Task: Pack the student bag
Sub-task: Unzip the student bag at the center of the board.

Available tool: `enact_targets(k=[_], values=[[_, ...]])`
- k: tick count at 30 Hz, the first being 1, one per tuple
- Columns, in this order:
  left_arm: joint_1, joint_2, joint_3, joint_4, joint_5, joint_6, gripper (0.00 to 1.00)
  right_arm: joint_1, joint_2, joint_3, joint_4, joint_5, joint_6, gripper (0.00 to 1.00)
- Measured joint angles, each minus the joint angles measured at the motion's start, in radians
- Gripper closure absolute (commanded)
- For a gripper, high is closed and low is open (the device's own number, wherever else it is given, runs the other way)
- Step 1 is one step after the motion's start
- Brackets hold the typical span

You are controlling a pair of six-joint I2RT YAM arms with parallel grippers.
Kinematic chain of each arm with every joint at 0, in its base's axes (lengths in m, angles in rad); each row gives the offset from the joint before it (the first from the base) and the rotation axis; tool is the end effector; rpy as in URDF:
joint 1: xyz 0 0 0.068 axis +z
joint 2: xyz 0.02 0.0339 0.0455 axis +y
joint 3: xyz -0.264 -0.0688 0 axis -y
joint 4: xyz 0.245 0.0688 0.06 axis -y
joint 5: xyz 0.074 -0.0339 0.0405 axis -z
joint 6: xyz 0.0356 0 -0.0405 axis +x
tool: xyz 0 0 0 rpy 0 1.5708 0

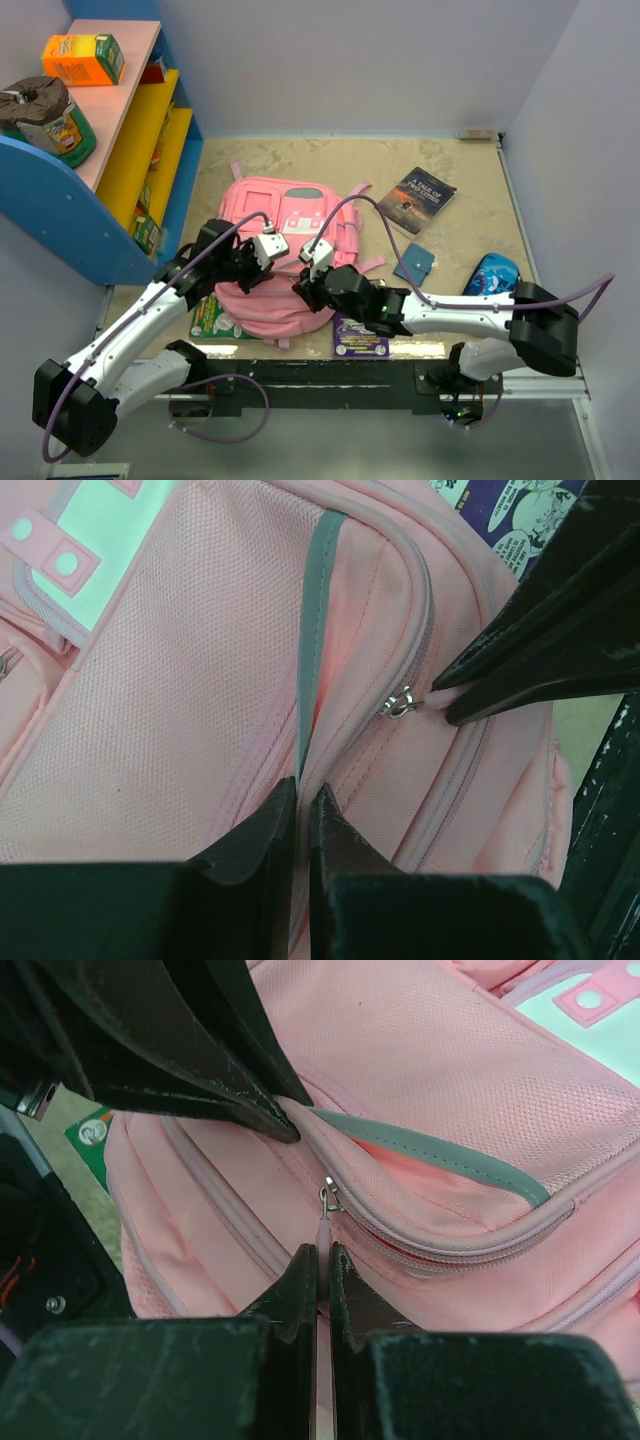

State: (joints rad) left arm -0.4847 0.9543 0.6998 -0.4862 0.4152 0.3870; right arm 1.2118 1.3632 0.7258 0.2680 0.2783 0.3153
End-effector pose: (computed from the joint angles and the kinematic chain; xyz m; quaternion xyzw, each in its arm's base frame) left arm 0.1687 -0.1051 0.2534 0.4534 0.7766 -0.2077 0.3849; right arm 0.1142 0.2766 0.2352 -0.2834 0.7702 0.3044 0.4835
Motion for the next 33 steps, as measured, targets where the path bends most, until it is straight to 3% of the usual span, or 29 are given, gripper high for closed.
enact_targets(k=[1, 9, 11, 13, 14, 15, 21, 27, 33], values=[[0.000, 0.001, 0.010, -0.009, 0.003, -0.004, 0.84, 0.000, 0.008, 0.004, 0.017, 0.005, 0.007, 1.00], [0.000, 0.011, 0.110, -0.108, -0.022, 0.028, 0.72, -0.019, -0.006, 0.005, 0.046, 0.046, 0.065, 1.00], [0.000, 0.007, 0.130, -0.135, -0.041, 0.069, 0.55, -0.030, -0.006, 0.005, 0.042, 0.045, 0.079, 1.00], [0.002, -0.012, 0.134, -0.159, -0.064, 0.120, 0.53, -0.040, -0.006, 0.005, 0.032, 0.046, 0.089, 1.00], [0.002, -0.024, 0.134, -0.175, -0.073, 0.141, 0.40, -0.046, -0.003, 0.005, 0.031, 0.046, 0.093, 1.00], [0.005, -0.037, 0.134, -0.196, -0.082, 0.164, 0.34, -0.051, 0.002, 0.005, 0.032, 0.046, 0.097, 1.00], [0.048, -0.070, 0.136, -0.296, -0.106, 0.324, 0.33, -0.061, 0.049, 0.005, 0.028, 0.045, 0.115, 1.00], [0.244, -0.049, 0.099, -0.268, -0.120, 0.491, 0.33, -0.061, 0.053, 0.005, 0.022, 0.044, 0.119, 1.00], [0.269, -0.023, 0.027, -0.235, -0.089, 0.644, 0.33, -0.061, 0.045, 0.005, 0.003, 0.042, 0.119, 1.00]])
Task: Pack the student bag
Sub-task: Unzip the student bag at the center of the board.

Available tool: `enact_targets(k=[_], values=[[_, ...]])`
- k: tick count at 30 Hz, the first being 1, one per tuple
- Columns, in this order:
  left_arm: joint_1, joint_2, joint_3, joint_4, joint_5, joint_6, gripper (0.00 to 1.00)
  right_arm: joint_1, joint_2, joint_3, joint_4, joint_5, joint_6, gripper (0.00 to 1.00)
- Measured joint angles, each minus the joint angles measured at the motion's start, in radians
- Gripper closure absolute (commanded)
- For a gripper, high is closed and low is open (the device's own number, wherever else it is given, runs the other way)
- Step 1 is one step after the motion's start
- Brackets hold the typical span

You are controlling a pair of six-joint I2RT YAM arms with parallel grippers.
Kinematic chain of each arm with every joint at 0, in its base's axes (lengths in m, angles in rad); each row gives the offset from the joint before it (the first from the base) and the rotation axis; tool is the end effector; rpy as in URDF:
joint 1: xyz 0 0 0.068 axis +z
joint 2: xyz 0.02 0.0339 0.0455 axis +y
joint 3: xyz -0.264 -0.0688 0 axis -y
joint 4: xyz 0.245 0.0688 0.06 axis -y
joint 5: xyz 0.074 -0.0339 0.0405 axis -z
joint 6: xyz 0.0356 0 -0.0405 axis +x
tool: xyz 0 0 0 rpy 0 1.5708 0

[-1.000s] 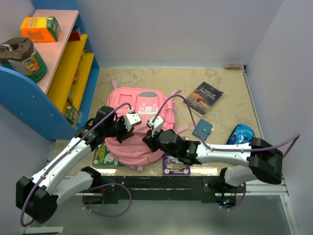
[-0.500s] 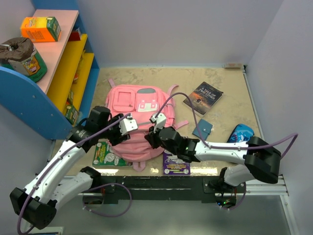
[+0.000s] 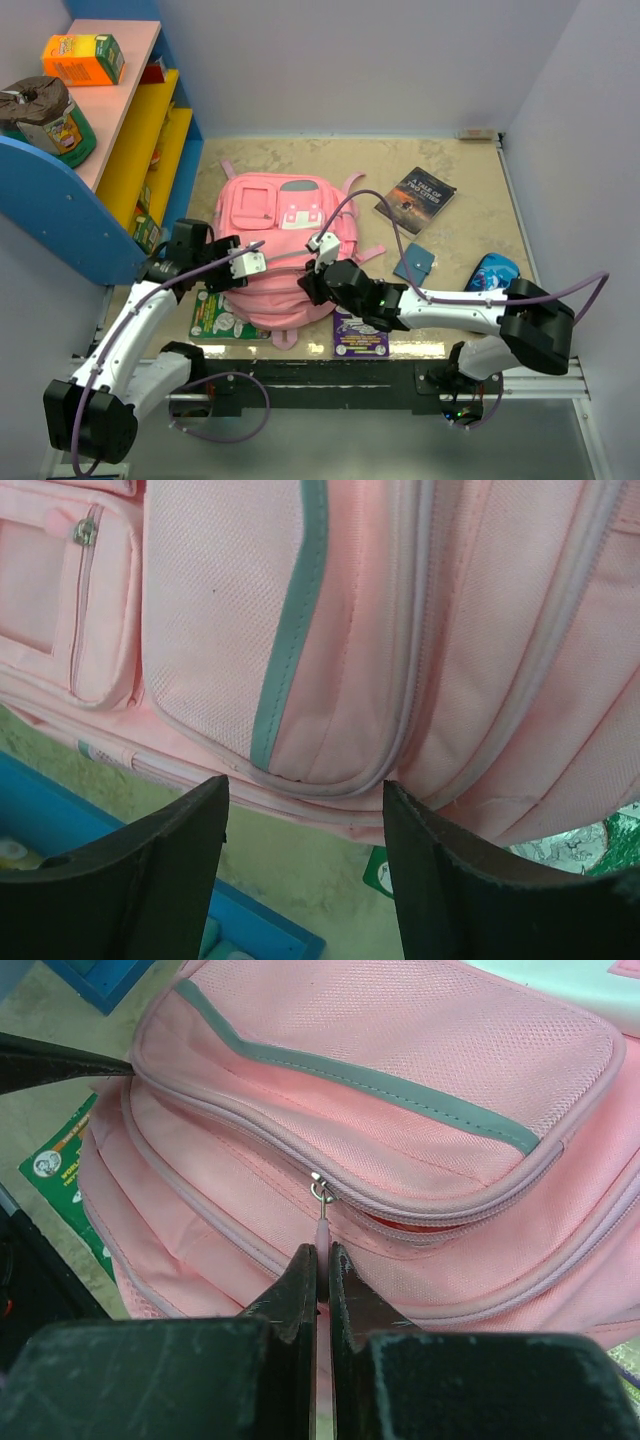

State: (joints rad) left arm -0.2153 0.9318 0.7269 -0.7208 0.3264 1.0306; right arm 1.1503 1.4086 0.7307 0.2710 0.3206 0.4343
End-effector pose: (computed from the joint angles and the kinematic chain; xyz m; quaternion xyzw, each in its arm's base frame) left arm 0.1728 -0.0495 0.2482 0.5878 0.7300 -0.0175 0.3482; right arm 0.1347 0.2737 0.2245 -0.2068 0.8031 0.2927 0.4760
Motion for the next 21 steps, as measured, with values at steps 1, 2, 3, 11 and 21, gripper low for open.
enact_targets(k=[1, 2, 3, 11, 21], values=[[0.001, 0.000, -0.006, 0.002, 0.017, 0.033, 0.33, -0.001, -0.003, 0.000, -0.006, 0.000, 0.000, 1.00], [0.001, 0.000, -0.008, 0.003, 0.027, 0.047, 0.33, -0.002, -0.006, 0.000, -0.010, 0.000, 0.000, 1.00], [0.001, -0.001, -0.011, 0.011, 0.035, 0.058, 0.33, -0.002, -0.010, 0.000, -0.014, -0.001, 0.000, 1.00], [0.005, 0.017, -0.023, 0.050, 0.073, 0.118, 0.49, -0.013, -0.037, 0.000, -0.029, 0.000, 0.000, 1.00], [0.005, 0.128, -0.003, 0.023, 0.155, 0.117, 1.00, -0.042, -0.039, -0.002, -0.032, 0.000, -0.002, 1.00]])
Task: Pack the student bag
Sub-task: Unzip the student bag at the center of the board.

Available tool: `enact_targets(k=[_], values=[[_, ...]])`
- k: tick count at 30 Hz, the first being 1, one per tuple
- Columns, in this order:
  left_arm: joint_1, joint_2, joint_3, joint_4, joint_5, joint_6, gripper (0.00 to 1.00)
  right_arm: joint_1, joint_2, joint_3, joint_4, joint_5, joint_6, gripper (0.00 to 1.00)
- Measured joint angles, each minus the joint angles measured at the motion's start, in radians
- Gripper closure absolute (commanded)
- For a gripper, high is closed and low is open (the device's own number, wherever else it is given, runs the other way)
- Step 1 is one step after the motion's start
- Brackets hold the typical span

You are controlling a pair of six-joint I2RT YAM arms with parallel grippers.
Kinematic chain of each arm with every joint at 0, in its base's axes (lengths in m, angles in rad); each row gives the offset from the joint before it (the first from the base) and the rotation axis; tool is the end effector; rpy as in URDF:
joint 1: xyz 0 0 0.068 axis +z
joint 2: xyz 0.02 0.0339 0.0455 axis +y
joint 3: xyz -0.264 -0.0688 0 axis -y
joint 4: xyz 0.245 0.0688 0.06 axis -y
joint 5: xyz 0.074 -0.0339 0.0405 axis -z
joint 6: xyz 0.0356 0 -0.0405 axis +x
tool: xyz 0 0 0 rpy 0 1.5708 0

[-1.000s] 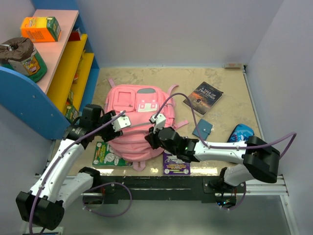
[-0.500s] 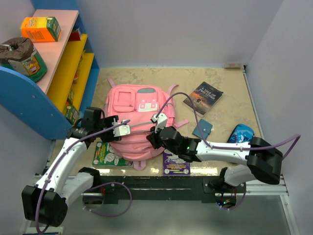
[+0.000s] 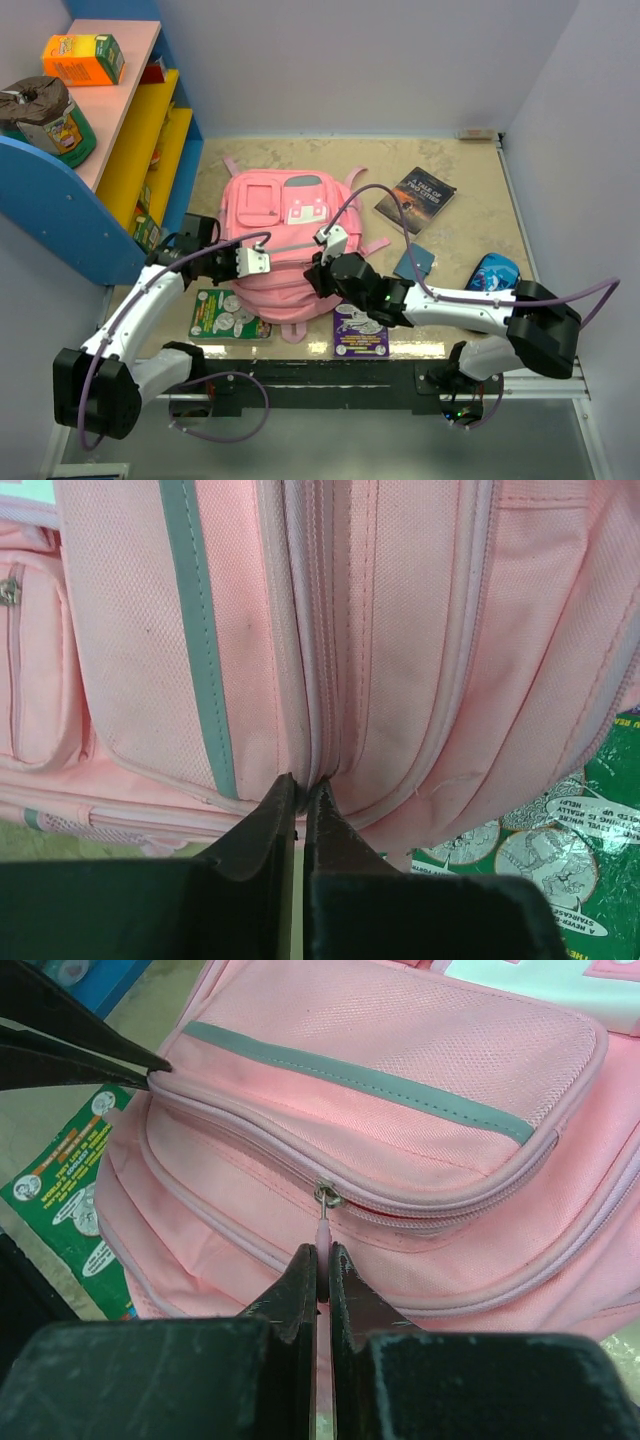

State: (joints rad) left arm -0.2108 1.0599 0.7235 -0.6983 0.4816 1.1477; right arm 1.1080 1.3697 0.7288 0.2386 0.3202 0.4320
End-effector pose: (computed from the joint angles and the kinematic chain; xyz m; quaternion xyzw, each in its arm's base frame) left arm 0.1881 -0.0571 0.2288 0.6374 0.6889 -0.0891 0.3333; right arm 0.1434 0.2623 0.2316 -0.1901 0.8060 0.2836 0.4835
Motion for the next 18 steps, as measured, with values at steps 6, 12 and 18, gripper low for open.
enact_targets(k=[6, 12, 18], values=[[0.000, 0.017, 0.072, -0.048, 0.076, -0.080, 1.00, -0.014, 0.033, 0.000, 0.001, 0.004, -0.014, 1.00], [-0.042, 0.003, 0.083, -0.081, 0.095, -0.162, 1.00, -0.015, 0.070, 0.016, -0.016, 0.011, -0.034, 1.00], [-0.137, -0.017, 0.082, -0.098, 0.045, -0.259, 1.00, -0.007, 0.099, 0.062, -0.067, 0.052, -0.051, 1.00]])
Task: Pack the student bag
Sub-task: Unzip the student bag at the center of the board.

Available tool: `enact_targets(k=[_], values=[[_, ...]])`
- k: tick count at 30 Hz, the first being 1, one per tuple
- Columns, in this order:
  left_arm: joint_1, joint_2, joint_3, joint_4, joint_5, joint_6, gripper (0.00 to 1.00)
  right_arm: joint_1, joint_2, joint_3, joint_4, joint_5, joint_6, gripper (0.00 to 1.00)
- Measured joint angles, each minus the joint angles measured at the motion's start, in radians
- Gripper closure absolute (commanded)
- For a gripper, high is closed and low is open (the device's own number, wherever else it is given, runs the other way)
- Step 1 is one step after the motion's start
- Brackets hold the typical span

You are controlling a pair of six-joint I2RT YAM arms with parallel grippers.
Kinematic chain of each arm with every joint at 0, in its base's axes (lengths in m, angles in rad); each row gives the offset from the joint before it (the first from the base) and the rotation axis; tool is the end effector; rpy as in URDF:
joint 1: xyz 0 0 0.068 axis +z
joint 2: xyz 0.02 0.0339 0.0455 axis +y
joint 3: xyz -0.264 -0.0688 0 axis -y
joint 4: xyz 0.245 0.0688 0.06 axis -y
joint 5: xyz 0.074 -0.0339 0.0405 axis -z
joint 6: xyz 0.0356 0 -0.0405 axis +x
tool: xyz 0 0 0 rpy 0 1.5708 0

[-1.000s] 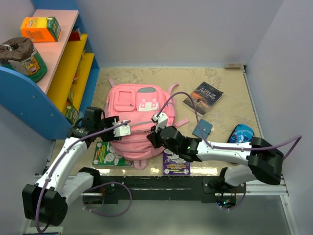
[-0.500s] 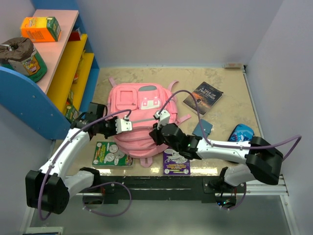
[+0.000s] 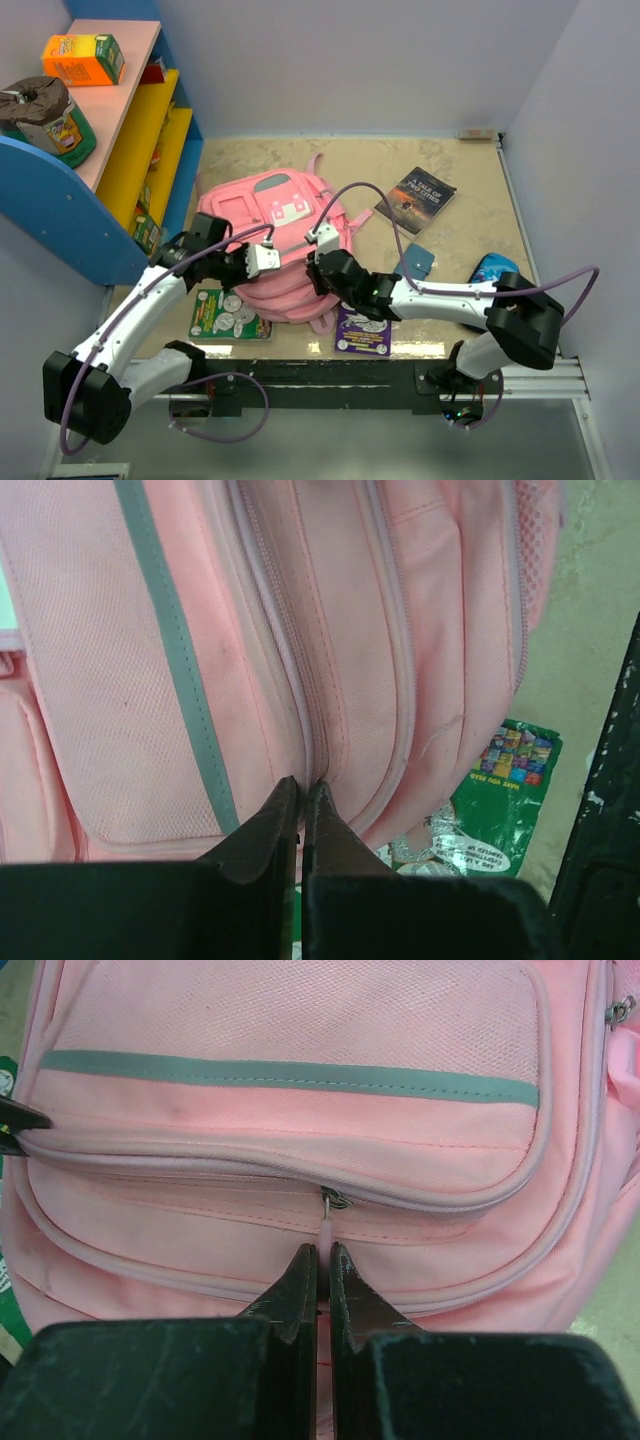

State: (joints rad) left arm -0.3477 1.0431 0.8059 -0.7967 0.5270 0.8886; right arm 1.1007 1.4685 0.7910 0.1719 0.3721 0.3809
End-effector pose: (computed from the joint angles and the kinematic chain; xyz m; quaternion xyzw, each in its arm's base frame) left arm 0.1752 -0.0826 0.2523 0.5958 0.7186 -0.1736 0.3139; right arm 0.1544 0.2752 0.2174 -0.2103 0.8255 0.2192 0.4758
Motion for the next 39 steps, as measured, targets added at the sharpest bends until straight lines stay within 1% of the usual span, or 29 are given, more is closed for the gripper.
enact_targets(k=[7, 14, 18, 23, 24, 26, 27, 28, 29, 30, 31, 32, 37, 38, 39], values=[[-0.026, -0.003, 0.000, 0.024, 0.009, -0.121, 1.00, 0.074, 0.023, 0.040, 0.032, 0.001, 0.001, 1.00], [-0.035, -0.006, -0.001, 0.089, 0.049, -0.254, 1.00, 0.122, -0.018, -0.003, 0.117, -0.013, -0.002, 1.00], [-0.039, 0.001, -0.001, 0.118, 0.076, -0.323, 0.99, 0.144, -0.013, -0.011, 0.158, -0.023, -0.010, 1.00], [-0.039, 0.037, 0.018, 0.120, 0.109, -0.383, 0.89, 0.173, 0.045, -0.011, 0.224, -0.024, -0.023, 1.00], [-0.039, 0.047, 0.023, 0.114, 0.110, -0.390, 0.84, 0.176, 0.055, -0.011, 0.234, -0.022, -0.024, 1.00], [-0.039, 0.057, 0.028, 0.104, 0.110, -0.391, 0.79, 0.177, 0.065, -0.011, 0.243, -0.019, -0.025, 1.00], [-0.039, 0.059, 0.031, 0.099, 0.112, -0.391, 0.71, 0.178, 0.067, -0.011, 0.240, -0.018, -0.025, 1.00], [-0.039, 0.059, 0.035, 0.093, 0.116, -0.388, 0.68, 0.181, 0.069, -0.011, 0.235, -0.015, -0.025, 1.00], [-0.039, 0.059, 0.042, 0.090, 0.127, -0.380, 0.62, 0.183, 0.072, -0.011, 0.233, -0.014, -0.026, 1.00], [-0.039, 0.059, 0.051, 0.094, 0.142, -0.372, 0.53, 0.186, 0.077, -0.011, 0.232, -0.017, -0.024, 1.00], [-0.040, 0.059, 0.060, 0.094, 0.152, -0.363, 0.52, 0.191, 0.082, -0.011, 0.231, -0.017, -0.024, 1.00], [-0.040, 0.059, 0.074, 0.092, 0.162, -0.344, 0.48, 0.196, 0.085, -0.011, 0.226, -0.017, -0.023, 1.00], [-0.040, 0.059, 0.138, 0.037, 0.186, -0.237, 0.47, 0.201, 0.097, -0.010, 0.214, -0.019, -0.021, 1.00], [-0.040, 0.059, 0.144, 0.029, 0.184, -0.223, 0.48, 0.201, 0.097, -0.009, 0.212, -0.022, -0.022, 0.92], [-0.040, 0.058, 0.146, 0.028, 0.180, -0.214, 0.50, 0.201, 0.097, -0.008, 0.210, -0.024, -0.022, 0.88]])
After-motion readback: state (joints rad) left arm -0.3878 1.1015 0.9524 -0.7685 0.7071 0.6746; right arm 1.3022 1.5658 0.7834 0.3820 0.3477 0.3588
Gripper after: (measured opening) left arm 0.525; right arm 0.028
